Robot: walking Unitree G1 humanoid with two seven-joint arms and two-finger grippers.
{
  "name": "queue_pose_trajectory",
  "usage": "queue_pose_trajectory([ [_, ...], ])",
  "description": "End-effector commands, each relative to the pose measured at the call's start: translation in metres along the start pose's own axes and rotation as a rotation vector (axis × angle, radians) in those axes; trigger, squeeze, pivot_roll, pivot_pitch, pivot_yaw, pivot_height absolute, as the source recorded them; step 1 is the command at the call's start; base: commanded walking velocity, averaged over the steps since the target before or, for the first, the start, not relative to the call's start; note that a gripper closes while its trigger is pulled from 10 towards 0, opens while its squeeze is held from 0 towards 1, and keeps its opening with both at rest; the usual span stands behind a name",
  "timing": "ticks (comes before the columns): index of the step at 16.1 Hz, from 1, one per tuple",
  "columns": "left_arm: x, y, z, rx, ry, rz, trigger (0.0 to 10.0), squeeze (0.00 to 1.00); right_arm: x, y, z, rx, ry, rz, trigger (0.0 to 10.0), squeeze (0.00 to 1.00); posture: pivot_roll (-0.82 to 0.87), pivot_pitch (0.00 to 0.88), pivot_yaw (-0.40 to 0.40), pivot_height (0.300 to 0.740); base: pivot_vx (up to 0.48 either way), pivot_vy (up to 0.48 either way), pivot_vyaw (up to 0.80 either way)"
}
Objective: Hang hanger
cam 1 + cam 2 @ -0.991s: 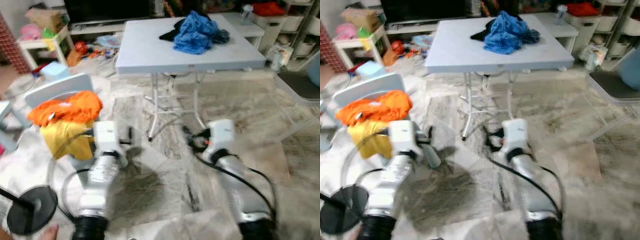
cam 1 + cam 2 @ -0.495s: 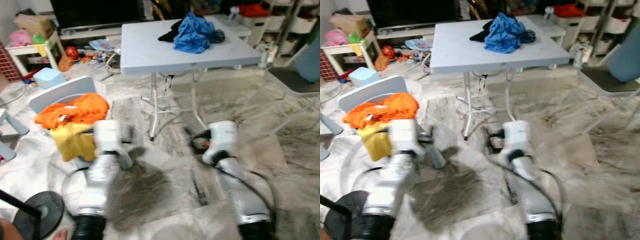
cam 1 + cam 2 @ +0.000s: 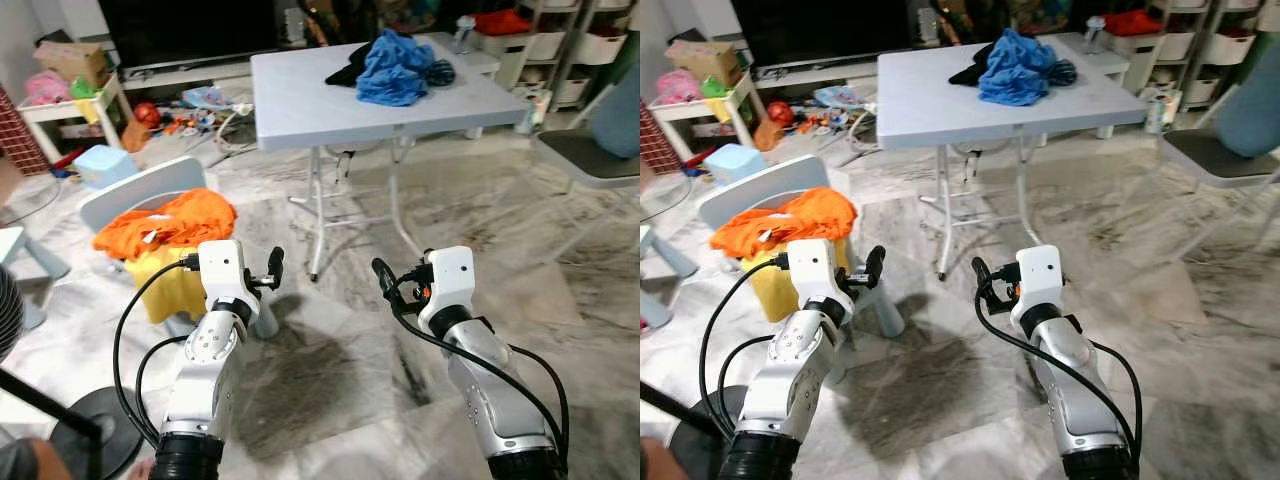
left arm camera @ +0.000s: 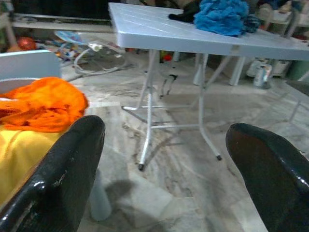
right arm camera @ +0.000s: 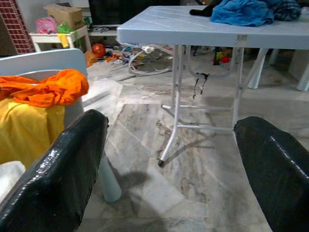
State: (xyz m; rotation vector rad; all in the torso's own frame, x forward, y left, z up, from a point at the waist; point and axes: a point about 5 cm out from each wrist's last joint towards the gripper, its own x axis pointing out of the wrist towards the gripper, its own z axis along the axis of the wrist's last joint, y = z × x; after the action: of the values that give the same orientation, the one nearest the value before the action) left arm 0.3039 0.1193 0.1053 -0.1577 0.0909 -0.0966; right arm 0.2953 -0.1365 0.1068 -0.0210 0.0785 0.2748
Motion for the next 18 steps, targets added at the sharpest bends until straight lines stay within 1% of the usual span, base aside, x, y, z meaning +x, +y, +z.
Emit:
queue_pose_trajectory([
  [1, -0.001, 0.002, 0.005, -0.004, -0.018, -0.002, 10.0, 0.0, 0.002, 0.006, 0.005, -0.004, -0.02, 0.028, 10.0, 0.0, -0.14, 0.0, 0.043, 0.74, 0.285, 0.0, 0.0],
  [2, -0.001, 0.003, 0.005, -0.009, -0.022, 0.007, 10.0, 0.0, 0.004, 0.01, 0.006, -0.017, -0.023, 0.058, 10.0, 0.0, -0.13, 0.0, 0.027, 0.74, 0.281, 0.0, 0.46],
  [4, -0.003, 0.004, 0.006, -0.02, -0.023, 0.013, 10.0, 0.0, 0.006, 0.012, 0.008, -0.027, -0.026, 0.074, 10.0, 0.0, -0.12, 0.0, 0.017, 0.74, 0.289, 0.0, 0.46],
  [7, -0.007, 0.006, 0.002, -0.027, -0.012, 0.02, 10.0, 0.0, 0.009, 0.011, 0.01, -0.028, -0.027, 0.078, 10.0, 0.0, -0.12, 0.0, 0.012, 0.74, 0.316, 0.0, 0.0],
  [13, -0.002, 0.003, 0.004, -0.029, -0.014, 0.008, 10.0, 0.0, 0.008, 0.012, 0.008, -0.05, -0.022, 0.095, 10.0, 0.0, -0.13, 0.0, 0.016, 0.74, 0.319, 0.0, 0.0],
  [15, -0.002, 0.003, 0.004, -0.028, -0.013, 0.007, 10.0, 0.0, 0.009, 0.014, 0.009, -0.056, -0.024, 0.105, 10.0, 0.0, -0.13, 0.0, 0.014, 0.74, 0.317, 0.0, 0.52],
  [18, -0.003, 0.004, 0.003, -0.026, -0.01, 0.01, 10.0, 0.0, 0.012, 0.016, 0.01, -0.058, -0.028, 0.113, 10.0, 0.0, -0.12, 0.0, 0.012, 0.74, 0.319, 0.0, 0.0],
])
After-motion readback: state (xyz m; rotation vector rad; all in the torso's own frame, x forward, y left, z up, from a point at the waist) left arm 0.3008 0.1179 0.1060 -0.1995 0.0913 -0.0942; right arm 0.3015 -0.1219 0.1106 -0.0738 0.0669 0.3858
